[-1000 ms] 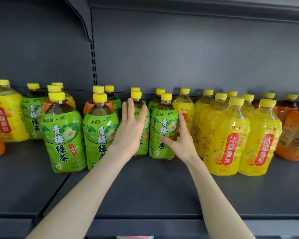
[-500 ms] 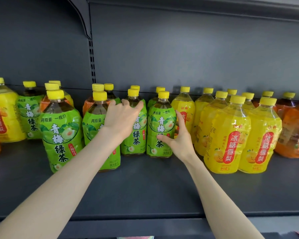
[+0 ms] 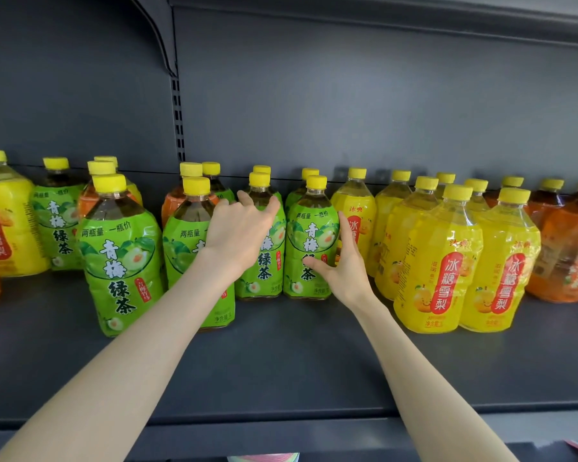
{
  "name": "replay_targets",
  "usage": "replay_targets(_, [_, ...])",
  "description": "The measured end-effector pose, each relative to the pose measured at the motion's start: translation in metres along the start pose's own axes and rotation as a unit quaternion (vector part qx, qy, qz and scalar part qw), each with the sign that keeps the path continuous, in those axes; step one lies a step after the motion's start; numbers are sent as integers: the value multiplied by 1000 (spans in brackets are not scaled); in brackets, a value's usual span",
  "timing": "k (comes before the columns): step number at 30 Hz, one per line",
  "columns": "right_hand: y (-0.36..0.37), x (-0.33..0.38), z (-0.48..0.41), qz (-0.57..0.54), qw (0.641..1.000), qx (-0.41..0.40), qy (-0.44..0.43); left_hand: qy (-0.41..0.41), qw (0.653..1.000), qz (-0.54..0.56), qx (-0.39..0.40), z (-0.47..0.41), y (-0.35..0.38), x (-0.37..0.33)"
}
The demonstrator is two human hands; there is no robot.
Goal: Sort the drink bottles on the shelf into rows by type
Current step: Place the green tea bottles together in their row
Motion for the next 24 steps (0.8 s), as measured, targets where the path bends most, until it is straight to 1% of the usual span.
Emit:
replay_targets(4, [0, 3, 3, 15, 1000, 15, 16, 1, 1000, -24, -1, 1, 0, -4])
replay_targets(6, [-1, 6, 5, 42, 998, 22, 31, 2, 999, -37, 0, 2, 1, -5])
replay_targets(8, [-2, 10, 8, 94, 994, 31, 55, 3, 999, -37, 4, 3, 0, -5])
replay_targets(10, [-4, 16, 13, 168, 981, 41, 82, -3, 1000, -27, 5, 8, -1, -3])
replay_targets(12, [-7, 26, 21, 240, 966, 37, 86, -1, 1000, -9, -23, 19, -5, -3])
replay_targets(15, [-9, 50, 34, 299, 953, 24, 38, 33, 994, 34, -100, 43, -17, -1])
replay_targets(18, [-5, 76, 43, 292, 956, 22, -13, 43, 979, 101, -174, 69, -26, 11])
replay_targets(21, [7, 102, 45, 257, 963, 11, -77, 28, 964, 165, -209, 96, -24, 33])
replay_targets(24, [29, 118, 44, 231, 967, 11, -111, 2, 951, 208, -227, 119, -15, 61])
Point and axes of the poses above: each hand's wrist, its own z-axis away from the middle knuckle, its own y-axis out of the palm, x = y × z, the point moved 6 cm from there along -z, towards the middle knuckle, and after that the axes turned 15 degrees about x, right-handed, at the moved point
